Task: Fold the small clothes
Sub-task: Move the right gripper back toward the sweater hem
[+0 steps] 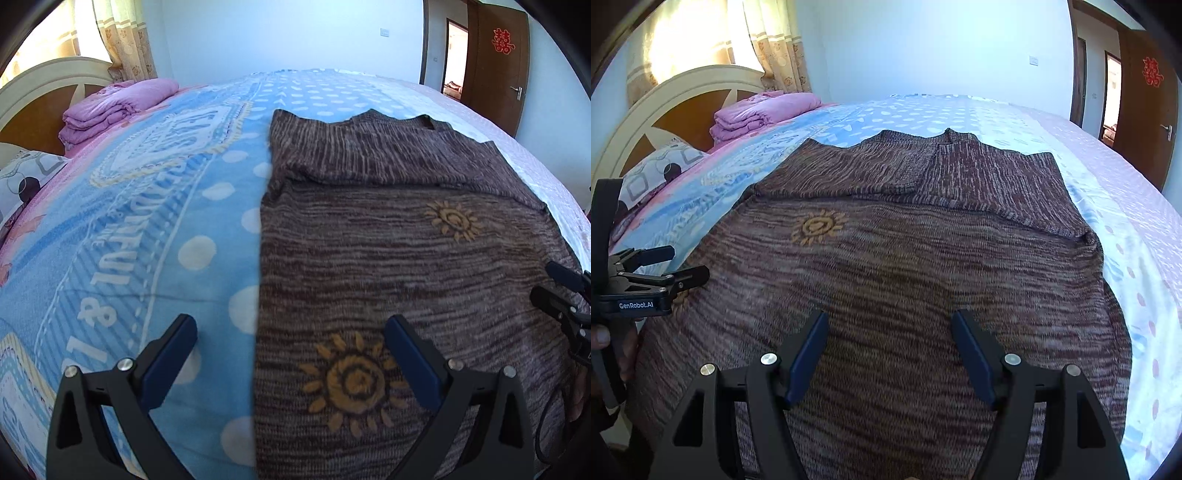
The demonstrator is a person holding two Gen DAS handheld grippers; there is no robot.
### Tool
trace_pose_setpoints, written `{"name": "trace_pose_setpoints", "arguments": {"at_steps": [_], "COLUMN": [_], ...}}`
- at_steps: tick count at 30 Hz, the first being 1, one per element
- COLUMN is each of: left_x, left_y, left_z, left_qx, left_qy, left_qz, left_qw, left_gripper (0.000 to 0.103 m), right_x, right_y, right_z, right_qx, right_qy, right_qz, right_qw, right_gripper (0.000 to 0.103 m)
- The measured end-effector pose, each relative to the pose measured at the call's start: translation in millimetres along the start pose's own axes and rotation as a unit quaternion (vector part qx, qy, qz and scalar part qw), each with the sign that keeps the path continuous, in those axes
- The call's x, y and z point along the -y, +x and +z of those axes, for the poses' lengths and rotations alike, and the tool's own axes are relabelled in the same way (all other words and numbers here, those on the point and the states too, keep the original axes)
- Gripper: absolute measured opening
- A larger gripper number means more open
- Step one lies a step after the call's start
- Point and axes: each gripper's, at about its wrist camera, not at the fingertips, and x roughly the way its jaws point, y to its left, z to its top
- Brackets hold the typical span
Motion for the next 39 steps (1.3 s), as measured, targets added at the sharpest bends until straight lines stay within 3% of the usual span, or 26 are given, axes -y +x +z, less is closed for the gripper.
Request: {"name": "trace_pose_setpoints", "arguments": {"at_steps": [32, 39], "left_x": [17.3, 14.5], "left_y": [-49.3, -69.8], "left_z": [-66.7, -97.3], "left_qx": [-0.043, -0.052], "left_qy": [0.06, 0.072], "left_qz": [-0.041, -0.062], "left_qw": [0.9965, 0.9941], "left_gripper": [0.103, 0.096], "right_x": [-0.2, 6.1], "right_y": [-70.7, -87.2], "right_z": [-78.7, -99.7], "right_qx": [-0.041, -0.049], "right_qy": [-0.065, -0.052], "right_qz": [-0.032, -0.033], "right_qw": [0.997, 0.997], "right_gripper": [0.073, 0.073]}}
